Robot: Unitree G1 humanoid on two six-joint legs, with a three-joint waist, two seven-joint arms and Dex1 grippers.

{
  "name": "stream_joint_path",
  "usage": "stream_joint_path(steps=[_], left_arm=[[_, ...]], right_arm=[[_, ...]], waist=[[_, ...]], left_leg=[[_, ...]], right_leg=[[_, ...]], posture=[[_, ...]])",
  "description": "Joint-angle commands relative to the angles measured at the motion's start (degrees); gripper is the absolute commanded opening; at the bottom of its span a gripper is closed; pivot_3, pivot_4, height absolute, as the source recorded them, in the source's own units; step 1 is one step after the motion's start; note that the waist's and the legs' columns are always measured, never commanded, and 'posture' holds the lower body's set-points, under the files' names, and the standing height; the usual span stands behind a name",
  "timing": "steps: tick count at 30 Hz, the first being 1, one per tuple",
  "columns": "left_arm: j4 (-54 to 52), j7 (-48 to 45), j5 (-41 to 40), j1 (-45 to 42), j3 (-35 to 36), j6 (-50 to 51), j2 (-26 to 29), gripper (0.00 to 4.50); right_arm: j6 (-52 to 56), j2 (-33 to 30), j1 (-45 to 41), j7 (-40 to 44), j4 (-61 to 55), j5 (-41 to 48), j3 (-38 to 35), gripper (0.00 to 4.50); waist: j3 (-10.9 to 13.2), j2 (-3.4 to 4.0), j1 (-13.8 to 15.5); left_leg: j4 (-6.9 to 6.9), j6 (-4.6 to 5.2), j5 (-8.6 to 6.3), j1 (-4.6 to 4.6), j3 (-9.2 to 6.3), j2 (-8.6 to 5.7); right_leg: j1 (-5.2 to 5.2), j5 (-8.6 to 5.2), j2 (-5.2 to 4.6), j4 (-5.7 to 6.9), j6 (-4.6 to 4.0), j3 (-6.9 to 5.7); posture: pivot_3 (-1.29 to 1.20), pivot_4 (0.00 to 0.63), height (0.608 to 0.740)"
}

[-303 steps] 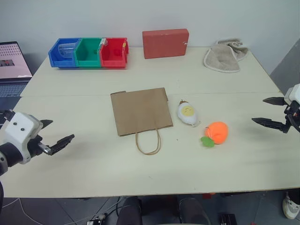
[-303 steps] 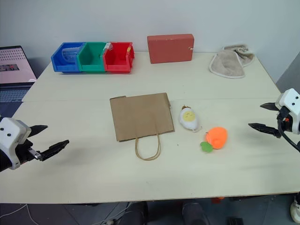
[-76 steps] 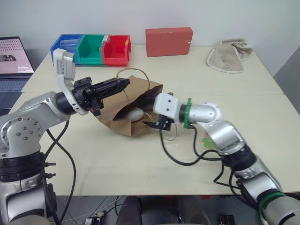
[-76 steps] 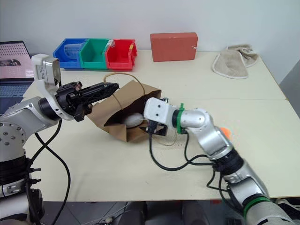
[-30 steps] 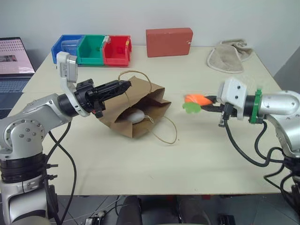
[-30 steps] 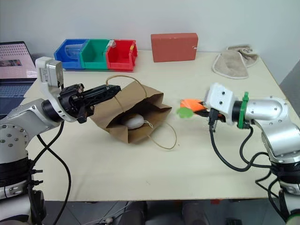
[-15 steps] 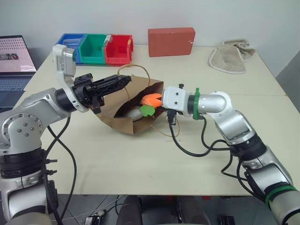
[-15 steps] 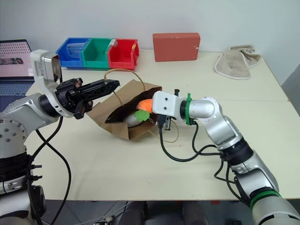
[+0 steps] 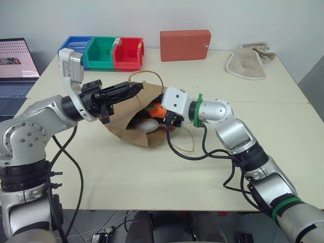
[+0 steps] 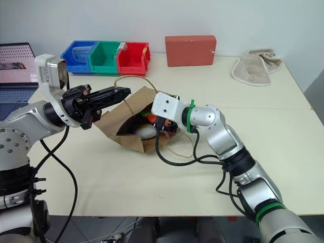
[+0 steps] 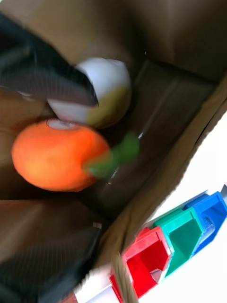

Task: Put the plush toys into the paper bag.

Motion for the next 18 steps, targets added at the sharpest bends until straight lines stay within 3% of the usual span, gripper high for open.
stream_joint_path(steps=[1,10,14,18], left_arm=[[-0.5,-0.2,0.0,-1.3,0.9,-0.6,0.5,0.00],[1.1,1.5,0.8,-2.2,1.3,-1.3,-0.1,0.00],[0.9,1.7,1.0,-1.9,1.4,-1.4,-0.4,0.00],[0.8,1.7,1.0,-1.7,1.6,-1.3,-0.4,0.00]], right_arm=[[1.1,0.0,-1.5,0.4,-2.5,0.7,-1.6,4.47],[11.5,-8.3,-0.1,11.1,-16.7,13.4,-9.8,4.47],[18.7,-12.8,2.0,11.3,-22.3,20.1,-16.5,4.47],[21.7,-16.6,6.9,8.9,-22.4,20.2,-17.6,4.47]], waist=[[0.0,0.00,0.0],[0.0,0.01,0.2],[0.0,0.01,0.3],[0.0,0.00,0.4]], left_leg=[[0.00,0.00,0.00,0.00,0.00,0.00],[0.00,0.00,0.00,-0.03,-0.03,0.00],[-0.01,0.00,0.00,-0.02,-0.03,0.00],[0.00,0.01,0.00,0.00,-0.02,0.00]], right_leg=[[0.00,0.00,0.00,0.00,0.00,0.00],[0.00,0.00,0.00,-0.01,0.00,-0.03],[0.00,0.00,0.00,-0.02,0.00,-0.03],[0.02,-0.01,0.00,-0.02,0.00,-0.02]], posture=[[0.00,0.150,0.740],[0.00,0.150,0.740],[0.00,0.150,0.740],[0.00,0.150,0.740]])
